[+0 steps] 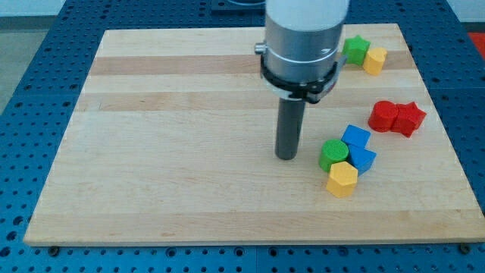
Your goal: Separate the yellow hexagon and the green circle from the blue blocks
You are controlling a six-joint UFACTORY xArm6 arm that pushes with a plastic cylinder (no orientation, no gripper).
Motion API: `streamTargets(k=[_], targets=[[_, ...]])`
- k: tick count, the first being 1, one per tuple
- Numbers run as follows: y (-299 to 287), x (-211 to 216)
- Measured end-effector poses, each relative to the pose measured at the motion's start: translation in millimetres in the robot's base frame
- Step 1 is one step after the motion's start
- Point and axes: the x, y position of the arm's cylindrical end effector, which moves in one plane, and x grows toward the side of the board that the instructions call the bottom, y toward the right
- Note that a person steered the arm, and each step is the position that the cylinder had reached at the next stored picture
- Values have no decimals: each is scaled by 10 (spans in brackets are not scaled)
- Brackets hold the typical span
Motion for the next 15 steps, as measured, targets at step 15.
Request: streamTargets(k=[15], targets=[[828,107]])
